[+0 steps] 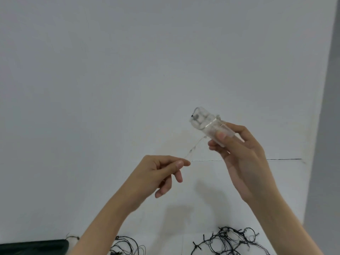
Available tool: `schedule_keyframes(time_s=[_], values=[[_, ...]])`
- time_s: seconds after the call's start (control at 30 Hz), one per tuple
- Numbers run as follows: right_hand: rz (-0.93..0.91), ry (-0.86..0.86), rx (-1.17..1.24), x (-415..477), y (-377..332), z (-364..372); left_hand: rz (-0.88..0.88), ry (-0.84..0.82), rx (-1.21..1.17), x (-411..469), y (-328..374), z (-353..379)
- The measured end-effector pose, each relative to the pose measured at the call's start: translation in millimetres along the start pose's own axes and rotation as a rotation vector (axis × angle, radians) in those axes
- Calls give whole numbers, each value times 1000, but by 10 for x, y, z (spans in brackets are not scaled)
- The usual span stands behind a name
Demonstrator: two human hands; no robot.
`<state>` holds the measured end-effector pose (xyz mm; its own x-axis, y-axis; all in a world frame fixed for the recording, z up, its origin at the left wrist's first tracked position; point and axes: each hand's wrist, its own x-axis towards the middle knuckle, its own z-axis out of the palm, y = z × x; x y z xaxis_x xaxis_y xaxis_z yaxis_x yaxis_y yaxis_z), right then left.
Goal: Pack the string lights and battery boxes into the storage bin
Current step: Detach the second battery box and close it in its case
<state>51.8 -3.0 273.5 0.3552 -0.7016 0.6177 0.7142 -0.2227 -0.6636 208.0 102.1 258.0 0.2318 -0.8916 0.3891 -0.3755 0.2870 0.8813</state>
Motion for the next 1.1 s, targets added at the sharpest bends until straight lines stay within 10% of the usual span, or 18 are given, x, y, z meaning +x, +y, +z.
schedule_keyframes(time_s=[0.23,0.43,0.67,0.8,1.1], values=[[-224,123,-497,79,52,6,17,81,200,-169,100,50],[-393,37,-1031,6,150,-29,215,209,1113,-305,311,86],[-345,-212,-1261,-98,72,-100,531,241,1464,-250,642,-74],[-120,-457,-1175,-173,-70,-102,681,265,1386,-126,703,-216],[256,-594,-327,-239,-108,-177,299,117,665,124,222,-232]])
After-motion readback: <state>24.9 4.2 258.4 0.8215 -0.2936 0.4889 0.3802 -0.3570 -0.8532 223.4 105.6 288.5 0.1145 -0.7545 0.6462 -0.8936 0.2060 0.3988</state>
